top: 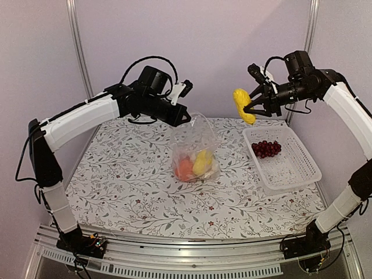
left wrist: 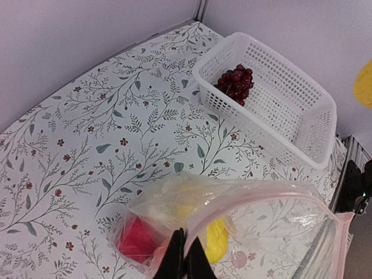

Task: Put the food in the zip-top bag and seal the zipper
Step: Pick up the fake fruit from the bin, then place the fake fruit in the zipper food storage bag.

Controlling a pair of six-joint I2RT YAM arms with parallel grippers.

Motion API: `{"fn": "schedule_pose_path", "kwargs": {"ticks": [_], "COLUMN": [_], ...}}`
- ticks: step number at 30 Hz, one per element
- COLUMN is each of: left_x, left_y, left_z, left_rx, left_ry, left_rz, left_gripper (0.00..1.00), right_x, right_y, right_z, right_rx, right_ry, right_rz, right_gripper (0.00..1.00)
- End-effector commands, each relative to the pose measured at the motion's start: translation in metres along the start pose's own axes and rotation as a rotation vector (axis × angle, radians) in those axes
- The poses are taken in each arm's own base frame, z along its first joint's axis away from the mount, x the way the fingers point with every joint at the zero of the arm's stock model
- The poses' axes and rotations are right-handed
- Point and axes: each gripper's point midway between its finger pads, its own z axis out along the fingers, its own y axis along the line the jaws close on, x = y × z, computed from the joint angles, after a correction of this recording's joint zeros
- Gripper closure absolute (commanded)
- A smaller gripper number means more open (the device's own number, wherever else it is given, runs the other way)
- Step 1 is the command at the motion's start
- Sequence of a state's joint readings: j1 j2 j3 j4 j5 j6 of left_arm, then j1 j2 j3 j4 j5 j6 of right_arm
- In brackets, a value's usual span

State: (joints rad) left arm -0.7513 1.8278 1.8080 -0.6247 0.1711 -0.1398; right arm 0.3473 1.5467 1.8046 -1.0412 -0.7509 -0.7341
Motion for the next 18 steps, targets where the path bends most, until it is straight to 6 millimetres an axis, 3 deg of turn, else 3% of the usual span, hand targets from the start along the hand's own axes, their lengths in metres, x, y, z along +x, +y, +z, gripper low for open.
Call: {"fn": "schedule_pose_path", "kwargs": {"ticks": [1, 6, 12, 18], "left_x": [-0.016, -0.016, -0.015, -0.018], "left_y": [0.003, 0.004, 0.007, 0.005], "left_z": [-0.015, -0.017, -0.02, -0.022], "left_rx": [-0.01, -0.022, -0.034, -0.025], "left_ry": [-0.048, -0.051, -0.055, -0.068], "left_rz": [-0.007, -0.012, -0.033, -0.044], "left_gripper": [0.99, 0.99, 0.98, 0.99], "right_x": [-0.056, -0.084, -0.095, -0.11], "right_y": [0.024, 0.043, 0.061, 0.067], "right_z": [-0.001, 0.003, 0.026, 0.038], "right_rx": [-0.064, -0.141, -0.252, -0.285], "right_ry": [-0.192, -0.307, -0.355, -0.419], "right_rz": [-0.039, -0.041, -0.042, -0.067], "right_gripper": [0.72, 0.71, 0.7, 0.7]}}
